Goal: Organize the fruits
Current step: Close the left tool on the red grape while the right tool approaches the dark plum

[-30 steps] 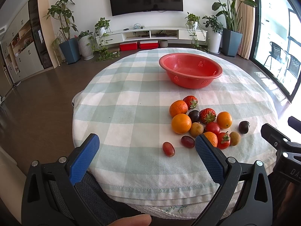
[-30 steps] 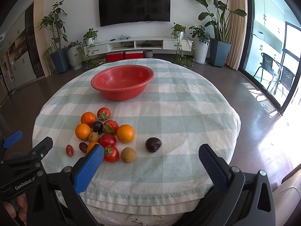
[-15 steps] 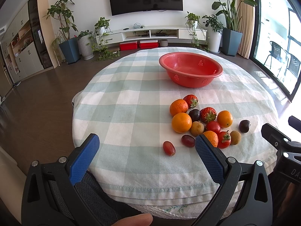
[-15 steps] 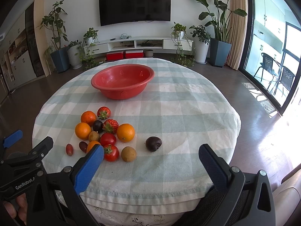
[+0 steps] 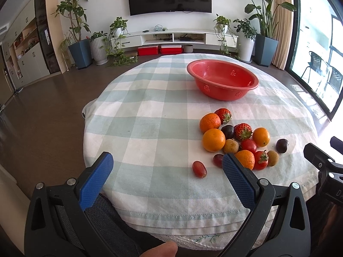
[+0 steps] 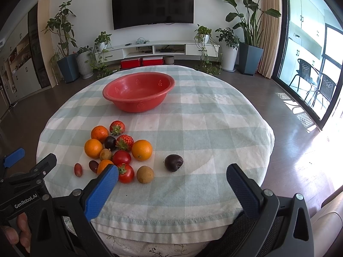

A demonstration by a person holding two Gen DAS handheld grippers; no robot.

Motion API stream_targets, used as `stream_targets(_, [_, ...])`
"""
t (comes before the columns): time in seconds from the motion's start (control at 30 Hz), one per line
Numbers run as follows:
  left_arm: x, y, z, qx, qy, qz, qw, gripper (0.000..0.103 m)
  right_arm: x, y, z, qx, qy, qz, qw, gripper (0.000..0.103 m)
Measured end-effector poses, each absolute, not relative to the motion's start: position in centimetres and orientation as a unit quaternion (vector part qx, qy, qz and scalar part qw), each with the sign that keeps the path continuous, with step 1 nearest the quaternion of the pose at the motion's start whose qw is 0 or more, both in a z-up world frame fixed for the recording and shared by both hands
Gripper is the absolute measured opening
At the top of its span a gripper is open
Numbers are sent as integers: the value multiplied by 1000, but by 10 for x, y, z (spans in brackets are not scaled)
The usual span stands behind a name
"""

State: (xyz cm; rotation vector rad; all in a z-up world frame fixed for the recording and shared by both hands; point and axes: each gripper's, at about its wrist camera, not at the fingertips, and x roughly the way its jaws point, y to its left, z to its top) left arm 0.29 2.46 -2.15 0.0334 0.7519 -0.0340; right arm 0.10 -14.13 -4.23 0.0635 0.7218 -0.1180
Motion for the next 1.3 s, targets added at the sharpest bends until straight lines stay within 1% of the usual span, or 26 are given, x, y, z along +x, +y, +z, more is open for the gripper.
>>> stream_targets(0.13, [6,35,-23,5,366,-69,928,103,-3,-146,-45,37,351,-56,934,103])
stream_targets(0.23, [11,37,-32,20,393,-107,913,103,-8,-155,-46,49,343,-49,937,103])
stream_targets(0.33, [8,39,-40,29,399,-130,907,103,-5,-166,-50,66,329,-40,941,103])
stream_targets(0.43, [12,38,-53,53,437,-117,890,103,-5,-174,-52,83,326,-33,941,103])
stream_targets(0.57, [20,43,-59,28,455,-117,882,103,-2,-183,-56,109,328,-25,938,103])
stream_targets(0.7, [32,29,-60,34,465,-131,875,103,3,-183,-58,103,338,-22,935,103])
stream_targets(0.77, [38,23,-60,19,467,-149,871,102,5,-183,-58,102,342,-20,934,102])
stream_targets(0.8, [41,21,-60,8,467,-156,870,100,6,-183,-59,100,344,-19,933,101])
stream_targets(0.83, [45,19,-61,0,470,-162,868,87,8,-183,-59,98,345,-20,933,100])
stream_targets(0.87, [49,17,-63,-2,478,-162,863,66,9,-184,-60,97,346,-22,933,100])
stream_targets(0.9, [54,15,-66,-5,486,-163,859,58,10,-184,-60,97,346,-22,933,100])
stream_targets(0.93, [57,13,-69,-7,492,-166,855,47,10,-186,-61,98,345,-22,933,100])
stream_targets(0.97, [59,11,-71,-6,496,-166,852,43,11,-187,-61,100,344,-21,933,99])
stream_targets(1.17, [67,5,-83,-2,503,-155,850,42,16,-192,-65,105,347,-16,932,96])
stream_targets(1.2, [67,5,-83,-1,503,-155,850,40,17,-192,-66,106,349,-14,931,94])
stream_targets(1.23, [68,4,-84,-1,504,-156,850,33,18,-192,-67,106,350,-12,931,94])
stream_targets(1.27, [70,3,-85,2,504,-155,849,30,18,-192,-67,106,350,-11,931,93])
stream_targets(1.3, [70,1,-85,6,504,-156,850,30,19,-192,-67,105,350,-10,931,93])
